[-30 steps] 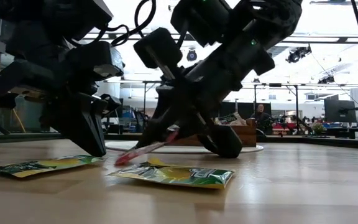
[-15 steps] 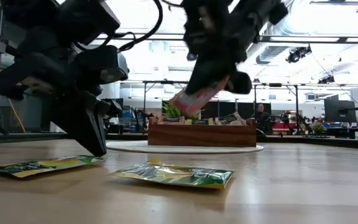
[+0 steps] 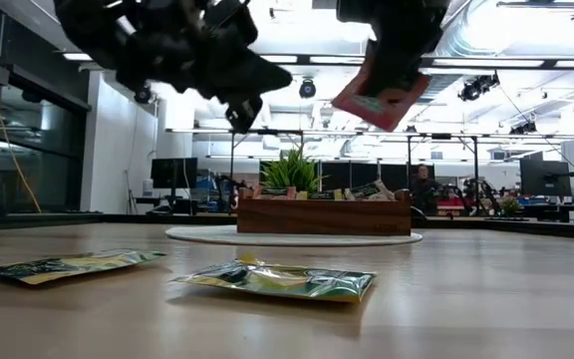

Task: Pick & Place Tea
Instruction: Put the orange tea bag into the left section of the wooden organizer

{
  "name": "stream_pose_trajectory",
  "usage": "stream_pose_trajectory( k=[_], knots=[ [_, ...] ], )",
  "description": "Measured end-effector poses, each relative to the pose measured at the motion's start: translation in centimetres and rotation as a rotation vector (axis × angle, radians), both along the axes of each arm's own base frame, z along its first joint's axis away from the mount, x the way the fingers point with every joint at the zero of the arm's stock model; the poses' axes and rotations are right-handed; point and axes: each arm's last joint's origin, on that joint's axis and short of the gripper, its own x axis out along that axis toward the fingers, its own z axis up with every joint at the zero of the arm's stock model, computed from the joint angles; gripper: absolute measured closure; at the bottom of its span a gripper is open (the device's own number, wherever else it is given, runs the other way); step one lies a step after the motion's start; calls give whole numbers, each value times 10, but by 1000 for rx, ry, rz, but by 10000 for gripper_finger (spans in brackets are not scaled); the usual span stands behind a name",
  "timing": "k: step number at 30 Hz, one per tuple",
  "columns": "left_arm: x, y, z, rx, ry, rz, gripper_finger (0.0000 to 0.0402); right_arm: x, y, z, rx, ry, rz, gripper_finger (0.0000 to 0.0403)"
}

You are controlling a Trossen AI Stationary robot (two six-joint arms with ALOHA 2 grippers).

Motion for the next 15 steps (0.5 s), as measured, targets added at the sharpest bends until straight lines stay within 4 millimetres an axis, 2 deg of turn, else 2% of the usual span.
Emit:
stream_pose_trajectory(
  k=[4, 11, 15],
  knots=[
    [9, 8, 16, 2, -35, 24, 401, 0, -1, 20, -97, 32, 48, 402],
    [25, 13, 50, 108, -118, 45, 401, 7, -4, 58, -201, -49, 92, 403],
    [31, 14, 65, 192, -127, 55, 392, 10, -5, 65, -244, -66, 111, 403]
  ],
)
